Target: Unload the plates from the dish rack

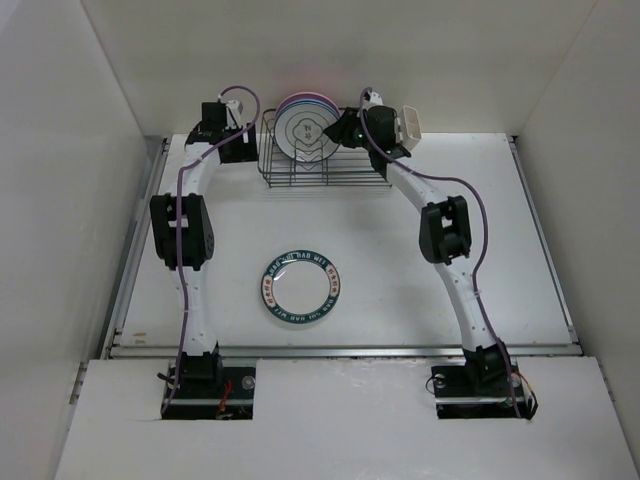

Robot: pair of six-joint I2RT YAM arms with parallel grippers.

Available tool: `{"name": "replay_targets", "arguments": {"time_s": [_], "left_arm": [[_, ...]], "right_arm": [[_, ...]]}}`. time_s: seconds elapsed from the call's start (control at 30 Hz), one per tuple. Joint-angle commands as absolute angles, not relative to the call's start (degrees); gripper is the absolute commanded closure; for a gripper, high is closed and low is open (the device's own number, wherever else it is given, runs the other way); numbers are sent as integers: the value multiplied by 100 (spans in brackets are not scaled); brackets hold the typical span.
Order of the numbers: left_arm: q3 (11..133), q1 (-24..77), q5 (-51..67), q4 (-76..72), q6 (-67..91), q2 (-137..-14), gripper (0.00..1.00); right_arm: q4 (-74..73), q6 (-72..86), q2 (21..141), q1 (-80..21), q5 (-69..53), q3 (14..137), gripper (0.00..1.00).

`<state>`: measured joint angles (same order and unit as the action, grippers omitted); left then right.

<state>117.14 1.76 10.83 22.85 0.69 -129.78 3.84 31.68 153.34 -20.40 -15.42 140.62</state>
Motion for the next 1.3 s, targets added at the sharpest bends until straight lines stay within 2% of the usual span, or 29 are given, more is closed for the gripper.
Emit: {"name": "replay_targets", "arguments": {"time_s": [0.0,0.17,0.43,0.57,0.67,0.8,0.9,1.07,1.1,1.17,1.2,1.27], "left_arm": [[11909,316,1757,2391,316,-12990,24],[12032,316,1626,2391,316,-12929,24],[12437,264,1485,2549,211,-12709,23],[12524,264,1888,2663,272,-12709,22],[12524,264,2196,2916,272,-12946,22],[12524,387,2180,3023,343,-13192,23],[12524,439,1926,2918,395,-13350,24],[12524,439,1696,2918,404,-13456,39],[12524,439,1696,2918,326,-13517,48],[12524,439,1644,2918,273,-13518,57],[12464,439,1644,2918,272,-13518,62],[12410,439,1644,2918,272,-13518,77]], "right_arm": [[826,3349,15381,-2039,-1484,14335,54],[756,3235,14628,-2039,-2161,13449,53],[774,2541,13510,-2039,-1846,12332,53],[494,2487,13605,-2039,-1644,12488,47],[150,2487,14079,-2039,-1407,13147,46],[70,2680,14440,-2039,-810,13499,46],[298,2681,14738,-2039,-843,13745,46],[509,2935,15170,-2039,-1046,14194,46],[614,3014,15248,-2039,-1046,14194,49],[694,3146,15337,-2091,-1099,14247,54],[694,3199,15407,-2092,-968,14247,62],[694,3199,15355,-2092,-967,14247,71]]}}
